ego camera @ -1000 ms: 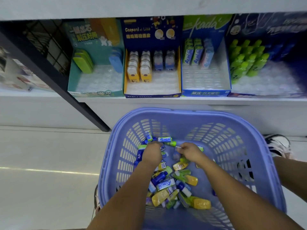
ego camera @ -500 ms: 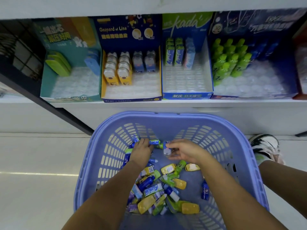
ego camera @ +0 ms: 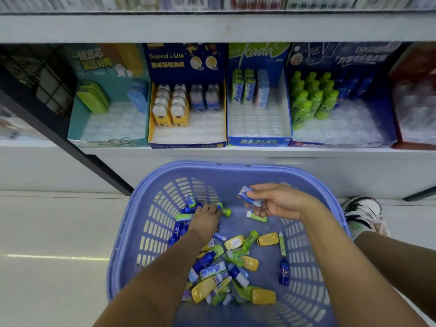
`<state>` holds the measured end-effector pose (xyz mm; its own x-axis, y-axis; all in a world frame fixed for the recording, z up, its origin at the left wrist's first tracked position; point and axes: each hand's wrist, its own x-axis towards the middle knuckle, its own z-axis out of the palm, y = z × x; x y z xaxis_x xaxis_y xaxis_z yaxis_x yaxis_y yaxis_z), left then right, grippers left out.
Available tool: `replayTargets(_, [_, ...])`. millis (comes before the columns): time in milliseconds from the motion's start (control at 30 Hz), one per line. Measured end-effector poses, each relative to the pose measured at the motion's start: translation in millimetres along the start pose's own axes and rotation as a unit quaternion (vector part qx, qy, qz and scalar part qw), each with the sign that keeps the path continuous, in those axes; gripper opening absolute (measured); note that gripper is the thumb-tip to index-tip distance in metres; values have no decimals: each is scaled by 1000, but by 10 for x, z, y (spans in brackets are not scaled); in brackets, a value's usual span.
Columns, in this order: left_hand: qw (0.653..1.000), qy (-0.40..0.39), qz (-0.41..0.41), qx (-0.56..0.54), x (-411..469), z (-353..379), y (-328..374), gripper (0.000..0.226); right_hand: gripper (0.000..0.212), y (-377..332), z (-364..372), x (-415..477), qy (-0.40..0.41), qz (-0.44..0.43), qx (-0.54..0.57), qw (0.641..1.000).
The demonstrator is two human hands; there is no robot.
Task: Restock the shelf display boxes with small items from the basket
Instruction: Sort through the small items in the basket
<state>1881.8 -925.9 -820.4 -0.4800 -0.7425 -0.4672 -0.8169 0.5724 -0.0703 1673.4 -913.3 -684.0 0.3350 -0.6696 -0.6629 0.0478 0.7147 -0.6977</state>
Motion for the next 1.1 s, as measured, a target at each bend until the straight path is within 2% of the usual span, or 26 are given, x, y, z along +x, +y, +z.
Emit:
replayTargets(133, [998,-23,-46,-35,10,-62,31,36,17,-186,88,-185,-12,-42,-85,995])
replayTargets(200, [989,-6,-86,-122,-16,-120,83,34,14,-310,177,-270,-7,-77,-111,991])
replayTargets(267, [960,16,-113,-255,-63,-290,143,28,18,-455,273,-341,19,-123,-103,987])
replayTargets(333, [908,46,-106,-402,-107,-515,156,27,20,-602,356,-413,33,-186,-84,978])
replayTargets(400, [858,66,-107,-497,-188,-779,98,46,22,-734,432,-473,42,-252,-71,964])
replayTargets(467, [799,67,-107,-587,-310,-1035,-2,43,22,-857,519,-489,89,-309,-80,944])
replayTargets(500, [754,73,-100,-645,-381,-1145,-61,35,22,-921,565,-475,132,-333,-92,929])
replayTargets(567, [626,74,-77,-772,-557,-1349,-187,20,20,-1065,641,-422,228,-373,-116,892])
replayTargets(600, [575,79,-61,-812,-651,-1444,-249,16,20,-1146,678,-383,270,-392,-136,869])
replayTargets(633, [553,95,-48,-826,-727,-1520,-312,15,19,-1230,720,-337,304,-411,-168,843])
replayTargets(700, [564,137,-35,-814,-855,-1652,-427,16,16,-1395,816,-216,346,-441,-250,789])
replayTargets(767, [575,180,-30,-797,-956,-1740,-521,16,18,-1543,919,-41,360,-452,-315,753])
replayTargets(900, [566,229,-46,-790,-1107,-1769,-702,5,23,-1694,1053,278,353,-401,-422,733])
replayTargets(1033, [587,241,-59,-771,-1184,-1746,-873,13,21,-1741,1070,414,347,-357,-513,699])
replayTargets(1100, [585,242,-63,-771,-1186,-1735,-925,9,21,-1774,1070,440,346,-348,-537,686])
